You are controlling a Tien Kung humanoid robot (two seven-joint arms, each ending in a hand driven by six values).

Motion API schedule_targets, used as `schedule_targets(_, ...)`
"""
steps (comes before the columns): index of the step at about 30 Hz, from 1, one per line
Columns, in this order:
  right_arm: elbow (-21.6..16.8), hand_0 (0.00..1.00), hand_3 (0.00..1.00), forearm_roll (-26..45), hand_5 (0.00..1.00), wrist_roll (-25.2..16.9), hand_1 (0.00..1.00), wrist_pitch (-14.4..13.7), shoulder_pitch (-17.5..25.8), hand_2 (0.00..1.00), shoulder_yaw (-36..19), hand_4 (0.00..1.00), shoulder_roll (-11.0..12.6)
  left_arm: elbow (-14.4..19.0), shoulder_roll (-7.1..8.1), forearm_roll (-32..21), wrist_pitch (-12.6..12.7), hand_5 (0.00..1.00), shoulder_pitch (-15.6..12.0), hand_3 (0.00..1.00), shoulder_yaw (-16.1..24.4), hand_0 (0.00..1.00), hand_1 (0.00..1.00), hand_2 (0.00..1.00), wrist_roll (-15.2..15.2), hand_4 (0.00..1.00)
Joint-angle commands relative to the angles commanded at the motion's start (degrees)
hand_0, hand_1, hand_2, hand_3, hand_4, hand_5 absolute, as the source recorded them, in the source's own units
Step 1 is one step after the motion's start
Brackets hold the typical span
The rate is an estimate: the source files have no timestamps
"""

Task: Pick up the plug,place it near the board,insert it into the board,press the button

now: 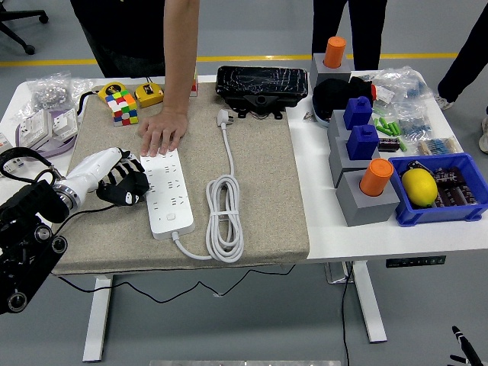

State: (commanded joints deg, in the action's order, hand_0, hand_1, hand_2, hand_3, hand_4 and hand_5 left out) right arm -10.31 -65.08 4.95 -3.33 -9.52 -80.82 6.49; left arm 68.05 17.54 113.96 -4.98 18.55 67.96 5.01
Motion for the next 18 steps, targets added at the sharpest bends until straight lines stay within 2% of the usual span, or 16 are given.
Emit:
schedule_targets(12, 0.0, 0.807, 0.771, 0.1, 0.998, 0.0, 0.753, 0.0, 0.2, 0.732, 0.0, 0.998, 0.0, 0.1, 0.14, -0.3, -0.1, 0.002, -0.3, 0.546, -0.3, 0.358, 0.538, 0.505, -0.1, 0.687)
schedule_targets(13, 0.0, 0.809, 0.772, 0.1, 0.998, 0.0, 0.752, 0.0, 0.2, 0.732, 0.0, 0.998, 0.0, 0.1, 0.16, -0.3, -0.2, 0.002, -0.3, 0.537, -0.3, 0.352, 0.514, 0.440, -0.1, 0.739)
schedule_targets(18, 0.0, 0.809, 0.772, 0.1, 0.998, 0.0, 0.752, 0.0, 0.1, 0.732, 0.0, 0.998, 0.1, 0.4, 0.23, -0.2, -0.2, 0.002, -0.2, 0.537, -0.4, 0.352, 0.514, 0.440, 0.0, 0.739)
